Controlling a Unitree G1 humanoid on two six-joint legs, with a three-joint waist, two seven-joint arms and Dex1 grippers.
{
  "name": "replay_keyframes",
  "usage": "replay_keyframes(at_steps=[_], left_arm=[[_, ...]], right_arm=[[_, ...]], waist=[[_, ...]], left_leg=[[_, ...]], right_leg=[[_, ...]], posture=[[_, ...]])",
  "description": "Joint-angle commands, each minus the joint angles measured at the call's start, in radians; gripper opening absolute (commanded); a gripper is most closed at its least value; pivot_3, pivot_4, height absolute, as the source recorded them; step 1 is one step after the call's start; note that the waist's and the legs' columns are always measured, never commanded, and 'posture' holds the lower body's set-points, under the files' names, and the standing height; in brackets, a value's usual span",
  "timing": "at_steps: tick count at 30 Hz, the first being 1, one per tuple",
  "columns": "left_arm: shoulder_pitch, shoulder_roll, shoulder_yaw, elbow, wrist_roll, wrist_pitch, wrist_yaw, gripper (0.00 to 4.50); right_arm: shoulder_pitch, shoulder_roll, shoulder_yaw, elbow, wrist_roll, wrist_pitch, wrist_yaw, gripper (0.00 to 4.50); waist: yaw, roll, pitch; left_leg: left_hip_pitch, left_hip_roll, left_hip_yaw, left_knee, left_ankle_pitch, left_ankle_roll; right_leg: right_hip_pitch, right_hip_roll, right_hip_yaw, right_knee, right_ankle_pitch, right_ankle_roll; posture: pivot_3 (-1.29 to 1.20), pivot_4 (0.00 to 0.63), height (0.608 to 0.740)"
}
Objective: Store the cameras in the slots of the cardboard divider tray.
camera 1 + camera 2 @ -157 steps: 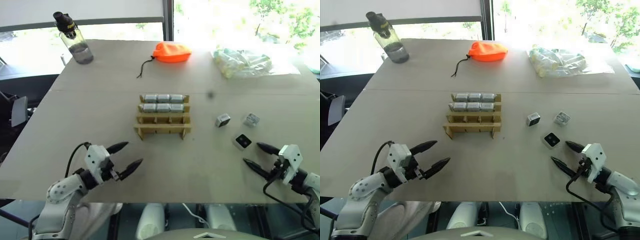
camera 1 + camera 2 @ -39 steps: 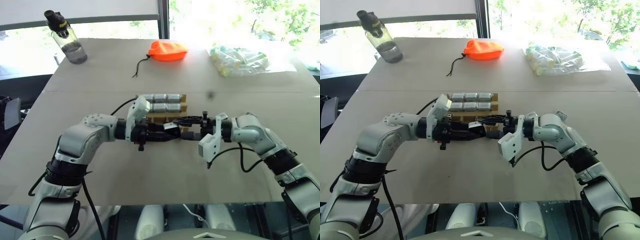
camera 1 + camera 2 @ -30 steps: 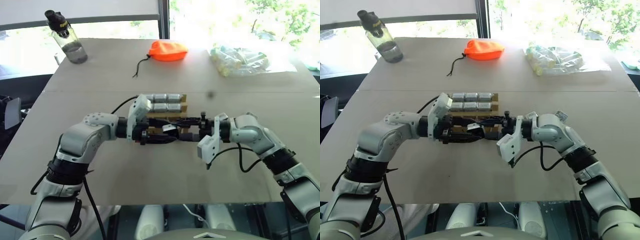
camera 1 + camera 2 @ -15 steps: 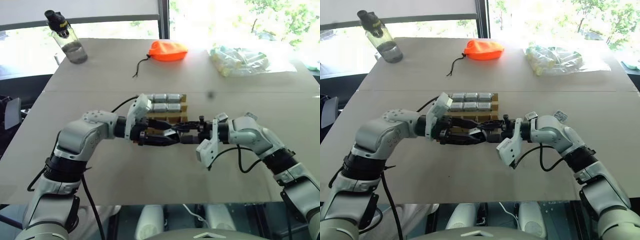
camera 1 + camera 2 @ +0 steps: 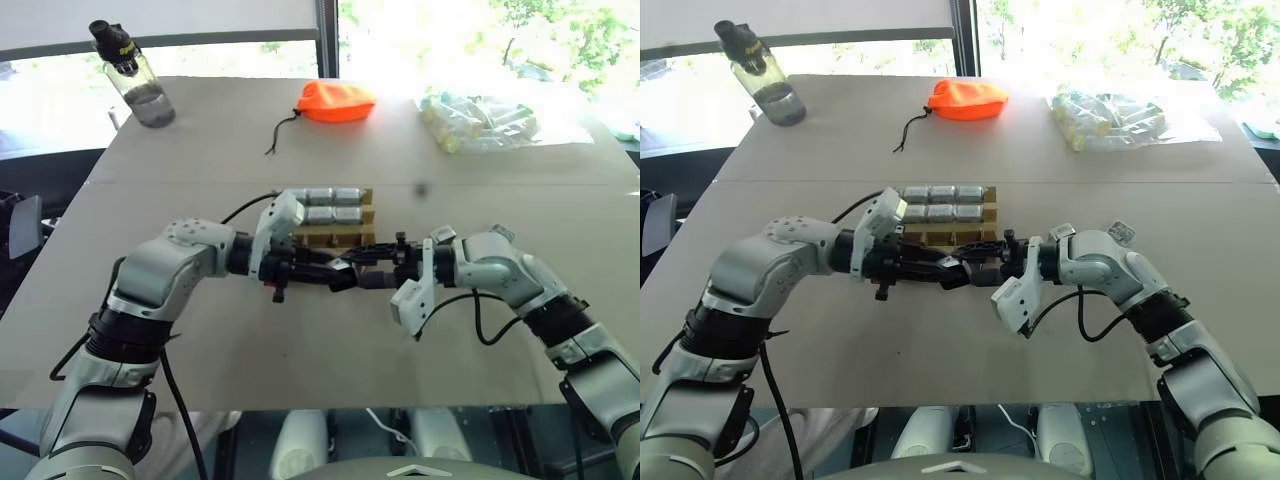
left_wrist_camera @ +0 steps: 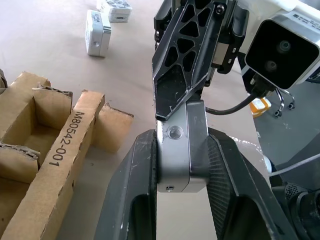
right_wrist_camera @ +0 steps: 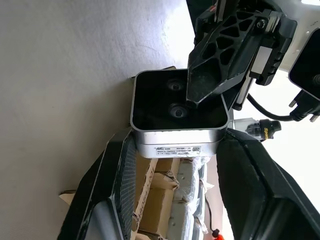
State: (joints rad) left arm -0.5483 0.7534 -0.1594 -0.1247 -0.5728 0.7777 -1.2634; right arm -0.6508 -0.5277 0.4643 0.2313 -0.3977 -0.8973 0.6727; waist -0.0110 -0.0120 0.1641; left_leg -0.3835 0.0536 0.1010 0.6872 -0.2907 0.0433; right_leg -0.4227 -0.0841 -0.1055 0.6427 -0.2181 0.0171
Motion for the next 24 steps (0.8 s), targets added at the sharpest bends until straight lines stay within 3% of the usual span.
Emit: replay_keyframes(at_steps=[1, 3, 12, 17, 24], left_arm=[[-0.014, 0.003, -0.002, -0.011, -0.010, -0.015, -0.037, 0.73], [-0.017, 0.006, -0.004, 0.001, 0.001, -0.035, -0.049, 0.73], [-0.059, 0.025, 0.013, 0.086, 0.051, -0.133, -0.113, 0.73], [-0.175, 0.040, 0.038, 0.293, 0.130, -0.269, -0.141, 0.73], [-0.332, 0.045, 0.012, 0.610, 0.267, -0.535, -0.248, 0.73]], right_arm=[[0.017, -0.012, -0.027, -0.045, 0.049, 0.040, 0.004, 1.76], [0.030, -0.021, -0.038, -0.047, 0.066, 0.052, 0.006, 2.77], [0.069, -0.070, -0.086, -0.049, 0.189, 0.082, 0.019, 2.77], [0.302, -0.141, -0.101, -0.274, 0.545, 0.418, 0.164, 2.77], [0.529, -0.180, -0.209, -0.517, 0.848, 0.724, 0.202, 2.77]], waist=[[0.000, 0.000, 0.000], [0.000, 0.000, 0.000], [0.000, 0.000, 0.000], [0.013, -0.001, 0.000], [0.022, -0.001, 0.000]], left_leg=[[0.000, 0.000, 0.000, 0.000, 0.000, 0.000], [0.000, 0.000, 0.000, 0.000, 0.000, 0.000], [0.000, 0.000, 0.000, 0.000, 0.000, 0.000], [-0.001, 0.000, 0.003, 0.000, 0.000, 0.000], [-0.001, -0.003, 0.003, 0.001, 0.000, 0.000]], right_leg=[[0.000, 0.000, 0.000, 0.000, 0.000, 0.000], [0.000, 0.000, 0.000, 0.000, 0.000, 0.000], [0.000, 0.000, 0.000, 0.000, 0.000, 0.000], [0.000, 0.000, -0.003, 0.000, 0.000, 0.000], [0.000, 0.001, -0.002, 0.000, 0.000, 0.000]], posture=[[0.00, 0.150, 0.726], [0.00, 0.150, 0.726], [0.00, 0.150, 0.726], [0.00, 0.150, 0.726], [0.00, 0.150, 0.726]])
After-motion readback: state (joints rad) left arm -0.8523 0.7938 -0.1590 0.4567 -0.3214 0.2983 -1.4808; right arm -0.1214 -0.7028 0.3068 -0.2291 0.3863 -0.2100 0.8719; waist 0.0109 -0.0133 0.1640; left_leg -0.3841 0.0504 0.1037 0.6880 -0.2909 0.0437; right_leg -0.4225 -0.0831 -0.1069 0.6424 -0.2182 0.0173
